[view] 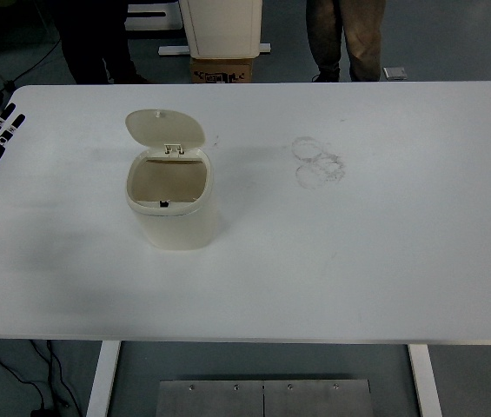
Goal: Open trash can
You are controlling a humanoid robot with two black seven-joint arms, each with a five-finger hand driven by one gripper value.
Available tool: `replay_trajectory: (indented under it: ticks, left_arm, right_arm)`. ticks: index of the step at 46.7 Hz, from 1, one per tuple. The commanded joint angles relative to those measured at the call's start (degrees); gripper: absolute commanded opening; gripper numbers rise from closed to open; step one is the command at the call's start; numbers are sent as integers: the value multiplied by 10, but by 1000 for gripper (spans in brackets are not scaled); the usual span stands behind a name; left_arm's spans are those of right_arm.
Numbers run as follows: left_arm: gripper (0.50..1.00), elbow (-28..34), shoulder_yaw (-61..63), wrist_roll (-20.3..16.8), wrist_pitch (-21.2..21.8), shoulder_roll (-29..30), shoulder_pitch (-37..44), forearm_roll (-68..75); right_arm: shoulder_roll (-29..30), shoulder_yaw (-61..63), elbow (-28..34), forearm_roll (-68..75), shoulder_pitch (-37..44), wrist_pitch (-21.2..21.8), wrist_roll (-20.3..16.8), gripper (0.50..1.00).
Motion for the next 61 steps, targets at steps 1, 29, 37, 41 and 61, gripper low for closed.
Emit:
replay_trajectory:
  ticks: [1, 29, 37, 41, 61]
  left_arm:
    - [1000, 0, 1, 0, 1, -1, 0, 0]
    - [1000, 0, 0, 0, 1, 0, -1, 4]
    - [1000, 0, 0, 0, 1, 0, -2, 3]
    - [1000, -1, 0, 0, 1, -1, -2, 3]
    - [1000, -1, 0, 0, 1, -9, -1, 3]
  right_arm:
    - [0, 0, 0, 0, 0, 0, 0, 991]
    - [0, 0, 0, 0, 0, 0, 0, 991]
    - [0, 0, 0, 0, 0, 0, 0, 991]
    - [0, 0, 0, 0, 0, 0, 0, 991]
    - [0, 0, 0, 0, 0, 0, 0, 991]
